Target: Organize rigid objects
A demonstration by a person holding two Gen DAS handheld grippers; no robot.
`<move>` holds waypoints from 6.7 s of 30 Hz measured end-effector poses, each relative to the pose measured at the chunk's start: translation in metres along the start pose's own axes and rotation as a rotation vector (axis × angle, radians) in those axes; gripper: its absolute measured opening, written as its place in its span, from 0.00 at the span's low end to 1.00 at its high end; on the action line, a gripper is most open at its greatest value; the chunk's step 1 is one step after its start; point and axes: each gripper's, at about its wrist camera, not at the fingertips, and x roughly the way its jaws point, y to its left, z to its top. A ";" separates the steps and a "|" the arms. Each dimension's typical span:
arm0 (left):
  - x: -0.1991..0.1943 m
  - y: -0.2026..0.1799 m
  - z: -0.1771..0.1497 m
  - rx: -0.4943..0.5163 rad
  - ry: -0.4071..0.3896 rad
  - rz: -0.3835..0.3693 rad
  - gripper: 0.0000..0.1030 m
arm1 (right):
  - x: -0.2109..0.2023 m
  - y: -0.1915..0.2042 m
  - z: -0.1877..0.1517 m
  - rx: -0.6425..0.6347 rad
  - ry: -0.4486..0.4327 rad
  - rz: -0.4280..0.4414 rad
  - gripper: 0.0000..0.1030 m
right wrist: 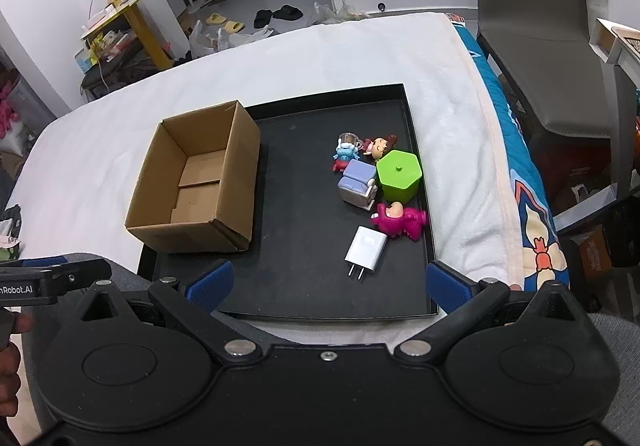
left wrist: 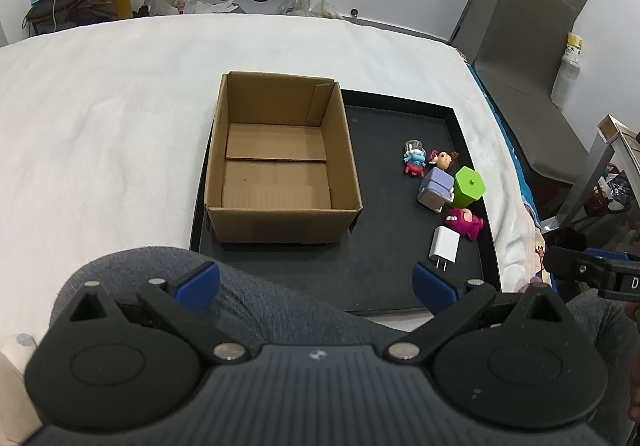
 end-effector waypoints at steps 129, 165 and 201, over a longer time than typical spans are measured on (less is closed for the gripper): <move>0.161 0.097 0.067 -0.145 0.260 0.170 0.11 | 0.163 -0.023 0.042 0.164 0.207 -0.089 0.35; 0.165 0.106 0.070 -0.127 0.271 0.126 0.11 | 0.139 0.111 0.132 -0.058 0.055 0.138 0.35; 0.167 0.110 0.075 -0.165 0.280 0.123 0.11 | 0.227 0.165 0.129 -0.127 0.186 0.223 0.39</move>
